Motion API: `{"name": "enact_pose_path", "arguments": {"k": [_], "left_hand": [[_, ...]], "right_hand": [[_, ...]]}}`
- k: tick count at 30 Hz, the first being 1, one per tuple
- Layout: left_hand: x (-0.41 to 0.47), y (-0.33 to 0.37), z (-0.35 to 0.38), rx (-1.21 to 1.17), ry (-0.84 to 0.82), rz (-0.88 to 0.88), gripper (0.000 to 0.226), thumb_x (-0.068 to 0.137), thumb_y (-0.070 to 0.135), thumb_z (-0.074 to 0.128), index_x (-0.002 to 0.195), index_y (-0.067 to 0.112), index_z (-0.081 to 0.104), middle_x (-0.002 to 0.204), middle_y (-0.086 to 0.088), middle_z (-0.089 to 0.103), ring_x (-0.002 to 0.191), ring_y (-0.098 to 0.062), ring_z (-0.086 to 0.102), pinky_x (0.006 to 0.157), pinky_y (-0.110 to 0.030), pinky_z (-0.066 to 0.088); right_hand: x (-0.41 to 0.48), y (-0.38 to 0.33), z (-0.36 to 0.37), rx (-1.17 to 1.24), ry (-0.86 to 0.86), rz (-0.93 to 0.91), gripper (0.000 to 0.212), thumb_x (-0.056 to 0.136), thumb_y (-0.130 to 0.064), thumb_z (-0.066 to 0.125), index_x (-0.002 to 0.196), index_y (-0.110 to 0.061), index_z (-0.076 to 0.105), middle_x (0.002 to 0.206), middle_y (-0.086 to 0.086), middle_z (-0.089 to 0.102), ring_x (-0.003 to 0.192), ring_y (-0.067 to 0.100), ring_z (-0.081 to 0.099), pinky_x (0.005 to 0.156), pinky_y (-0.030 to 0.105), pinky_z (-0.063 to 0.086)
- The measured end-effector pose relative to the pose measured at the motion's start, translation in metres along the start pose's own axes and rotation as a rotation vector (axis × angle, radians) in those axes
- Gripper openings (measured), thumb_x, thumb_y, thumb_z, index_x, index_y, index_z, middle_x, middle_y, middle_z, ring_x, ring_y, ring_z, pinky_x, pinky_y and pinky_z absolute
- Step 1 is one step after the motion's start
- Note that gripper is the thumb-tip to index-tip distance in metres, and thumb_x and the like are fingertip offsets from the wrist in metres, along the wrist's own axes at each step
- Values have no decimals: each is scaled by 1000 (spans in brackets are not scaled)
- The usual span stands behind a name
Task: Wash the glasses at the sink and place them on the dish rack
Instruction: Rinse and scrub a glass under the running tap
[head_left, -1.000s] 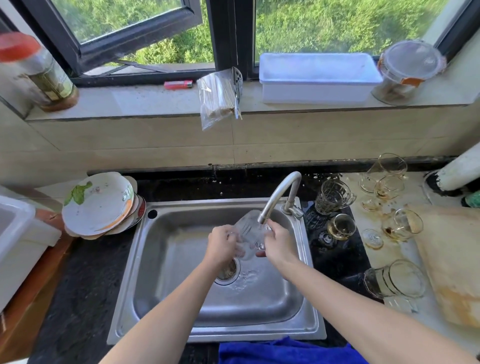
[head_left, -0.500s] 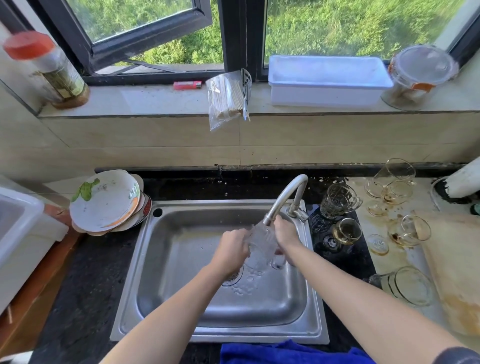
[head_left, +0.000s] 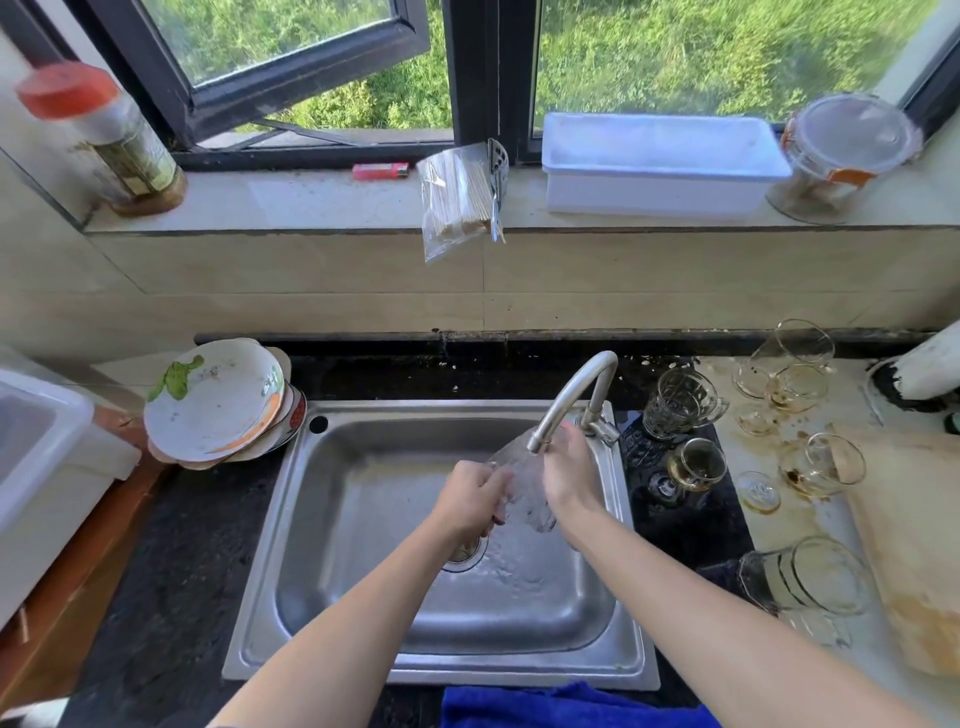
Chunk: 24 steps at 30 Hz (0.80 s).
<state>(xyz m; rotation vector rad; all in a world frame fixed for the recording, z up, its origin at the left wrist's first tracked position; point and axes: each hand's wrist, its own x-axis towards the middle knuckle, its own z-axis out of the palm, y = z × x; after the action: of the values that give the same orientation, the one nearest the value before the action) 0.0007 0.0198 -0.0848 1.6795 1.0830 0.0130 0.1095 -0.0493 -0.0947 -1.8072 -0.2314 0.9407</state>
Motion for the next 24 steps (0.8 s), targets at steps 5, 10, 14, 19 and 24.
{"name": "enact_pose_path", "arguments": {"k": [5,10,14,19,24], "left_hand": [[4,1,2,399,65,177,42,93,16,45,53,14,32,55,-4,42,57,-26,40,54,-31,28],[7,-9,3,419,136,108,37,94,14,43,57,8,38,61,-7,46,66,-32,44,57,-35,29],[5,-19,3,391,158,124,33,94,18,43,66,2,50,68,-14,55,68,-34,48,59,-36,36],[11,-21,5,243,171,109,29,90,13,48,69,-3,60,66,-15,59,70,-35,55,63,-40,43],[-5,10,10,-55,-74,187,28,89,8,44,99,29,60,78,3,58,71,-15,52,67,-31,46]], "right_hand": [[15,-6,-18,107,-61,299,36,90,-47,53,116,-24,58,106,1,59,100,25,56,84,41,50],[-1,4,2,-183,-112,126,89,72,-67,65,145,-25,34,139,-5,47,126,24,49,105,52,40],[10,3,-13,-28,-74,329,69,84,-63,58,136,-18,46,128,5,52,106,26,58,92,45,54],[12,11,-23,165,-242,477,77,78,-80,49,118,-16,61,111,14,67,84,25,69,69,34,59],[16,13,-20,266,-107,432,82,58,-86,59,104,-20,71,90,6,75,71,23,69,70,31,55]]}}
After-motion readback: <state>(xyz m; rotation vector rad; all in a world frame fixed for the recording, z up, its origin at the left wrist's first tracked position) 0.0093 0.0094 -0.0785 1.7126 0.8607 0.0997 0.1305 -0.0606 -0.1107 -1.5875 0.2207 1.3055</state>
